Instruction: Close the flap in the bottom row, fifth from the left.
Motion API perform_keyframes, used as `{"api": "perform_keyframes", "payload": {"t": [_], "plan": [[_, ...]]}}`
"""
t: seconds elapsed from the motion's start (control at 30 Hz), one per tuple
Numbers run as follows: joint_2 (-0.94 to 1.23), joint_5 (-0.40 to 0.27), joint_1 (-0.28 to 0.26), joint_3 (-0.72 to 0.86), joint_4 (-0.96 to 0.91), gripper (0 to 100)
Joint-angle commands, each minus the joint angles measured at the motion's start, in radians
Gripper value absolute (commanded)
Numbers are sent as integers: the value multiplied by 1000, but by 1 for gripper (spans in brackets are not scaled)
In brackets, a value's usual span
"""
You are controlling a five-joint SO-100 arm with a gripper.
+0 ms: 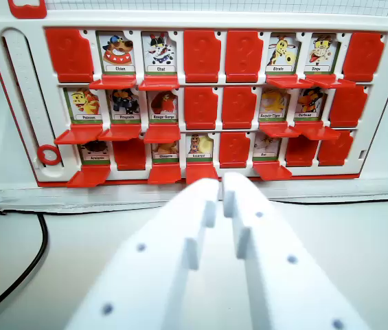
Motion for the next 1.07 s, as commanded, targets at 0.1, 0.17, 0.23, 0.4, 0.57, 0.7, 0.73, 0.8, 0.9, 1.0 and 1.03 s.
{"api": "perform_keyframes", "payload": {"t": [0.1, 0.17, 0.23, 0.4, 0.57, 0.7, 0.73, 0.8, 0.9, 1.0, 1.03], "plan": [[66, 2, -2, -112, 5, 0], [67, 2, 2, -107, 6, 0], [67, 3, 3, -109, 14, 0], [61, 6, 5, -118, 28, 0], [58, 8, 6, -126, 28, 0], [57, 8, 5, -130, 28, 0], [55, 8, 5, -132, 28, 0], [55, 8, 3, -132, 28, 0], [54, 8, 3, -133, 28, 0], [49, 8, 5, -137, 28, 0], [49, 8, 6, -138, 28, 0]]}}
